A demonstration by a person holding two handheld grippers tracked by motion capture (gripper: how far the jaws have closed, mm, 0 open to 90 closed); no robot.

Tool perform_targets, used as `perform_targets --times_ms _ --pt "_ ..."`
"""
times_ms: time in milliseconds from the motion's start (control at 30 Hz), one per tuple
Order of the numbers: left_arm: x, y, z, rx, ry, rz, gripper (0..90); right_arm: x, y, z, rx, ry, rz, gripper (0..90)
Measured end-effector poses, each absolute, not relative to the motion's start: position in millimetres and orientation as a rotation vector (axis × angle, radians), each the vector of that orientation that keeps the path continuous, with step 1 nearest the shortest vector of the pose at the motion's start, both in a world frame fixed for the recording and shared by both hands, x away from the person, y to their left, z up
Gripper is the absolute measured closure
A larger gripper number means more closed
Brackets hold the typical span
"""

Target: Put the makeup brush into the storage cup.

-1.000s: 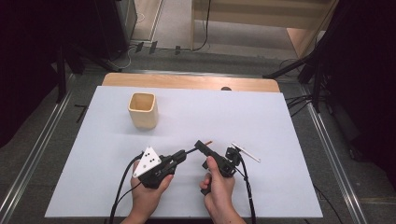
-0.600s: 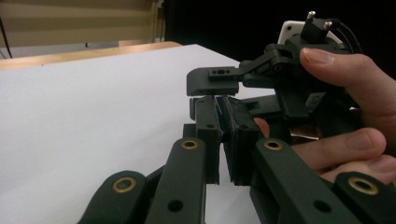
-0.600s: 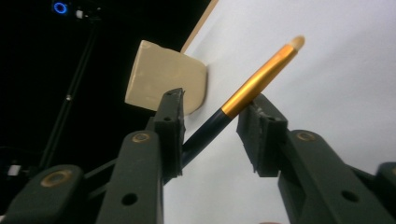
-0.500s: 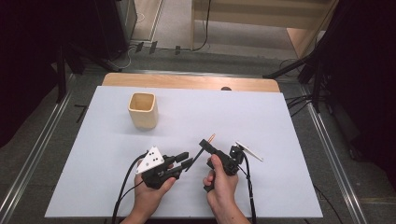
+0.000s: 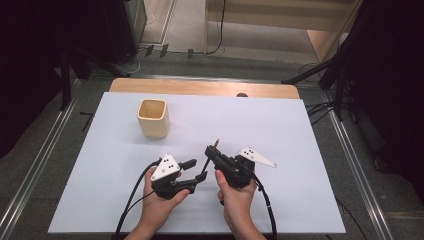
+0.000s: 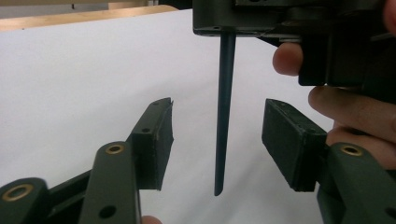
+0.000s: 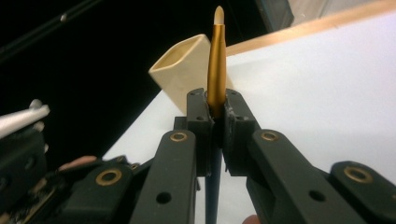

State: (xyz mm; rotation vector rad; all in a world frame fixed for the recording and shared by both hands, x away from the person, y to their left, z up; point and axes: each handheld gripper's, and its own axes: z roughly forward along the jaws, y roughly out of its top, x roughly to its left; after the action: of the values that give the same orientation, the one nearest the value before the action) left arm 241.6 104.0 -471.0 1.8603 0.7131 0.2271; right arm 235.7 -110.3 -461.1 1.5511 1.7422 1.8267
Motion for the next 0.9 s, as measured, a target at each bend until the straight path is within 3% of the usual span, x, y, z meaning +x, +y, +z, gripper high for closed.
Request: perform_targets --times_ms 400,600,667,833,900 --pt "243 103 -467 1.863 0.705 0.201 67.1 224 -83 -452 1.257 1.914 1.737 84.2" --pt "243 106 -466 1.856 0.703 0.201 83.6 223 -78 -453 1.214 1.937 1.719 84.0" --pt "244 108 -465 1.856 0.695 0.196 84.1 223 -78 -453 1.216 1.930 1.723 81.5" --pt "245 111 -464 1.841 0.695 0.211 84.3 221 -79 -446 1.225 1.851 1.639 19.5" --pt "246 113 -464 1.843 0.699 0.211 84.4 221 -82 -443 1.242 1.825 1.652 7.9"
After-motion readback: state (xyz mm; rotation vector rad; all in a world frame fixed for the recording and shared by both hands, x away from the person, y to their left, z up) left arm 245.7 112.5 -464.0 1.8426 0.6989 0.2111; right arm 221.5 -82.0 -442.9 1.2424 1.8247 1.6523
